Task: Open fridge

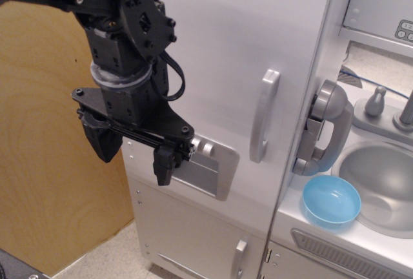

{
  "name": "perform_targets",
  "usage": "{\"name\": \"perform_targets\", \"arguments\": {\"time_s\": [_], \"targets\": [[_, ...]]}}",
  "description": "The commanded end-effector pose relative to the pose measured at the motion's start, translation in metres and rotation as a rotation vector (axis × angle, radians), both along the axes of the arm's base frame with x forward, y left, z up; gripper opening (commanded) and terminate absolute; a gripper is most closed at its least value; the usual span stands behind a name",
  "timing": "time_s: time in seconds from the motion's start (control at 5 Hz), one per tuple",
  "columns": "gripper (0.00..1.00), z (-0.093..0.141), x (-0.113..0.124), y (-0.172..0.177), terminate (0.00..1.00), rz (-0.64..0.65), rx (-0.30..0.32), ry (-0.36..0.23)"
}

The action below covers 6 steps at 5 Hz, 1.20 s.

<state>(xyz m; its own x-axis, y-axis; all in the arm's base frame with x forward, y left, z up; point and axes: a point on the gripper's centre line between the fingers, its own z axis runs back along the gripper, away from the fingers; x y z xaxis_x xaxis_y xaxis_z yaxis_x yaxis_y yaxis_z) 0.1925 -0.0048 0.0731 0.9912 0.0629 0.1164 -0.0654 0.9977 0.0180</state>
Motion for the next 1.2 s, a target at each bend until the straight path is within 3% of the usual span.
{"name": "perform_targets", "arguments": {"time_s": [0.0,0.2,0.4,0.6,1.0], "targets": [[1.0,0.0,0.0,0.0,0.0,0.0,0.0,0.0],[1.0,-0.003,0.022,-0.027,0.0,0.049,0.008,-0.074],[1.0,-0.001,0.041,-0.046,0.0,0.031,0.003,-0.1],[1.0,0.005,0.059,-0.059,0.0,-0.007,-0.016,-0.171],[1.0,0.007,0.1,-0.068,0.0,0.016,-0.075,-0.213]]}}
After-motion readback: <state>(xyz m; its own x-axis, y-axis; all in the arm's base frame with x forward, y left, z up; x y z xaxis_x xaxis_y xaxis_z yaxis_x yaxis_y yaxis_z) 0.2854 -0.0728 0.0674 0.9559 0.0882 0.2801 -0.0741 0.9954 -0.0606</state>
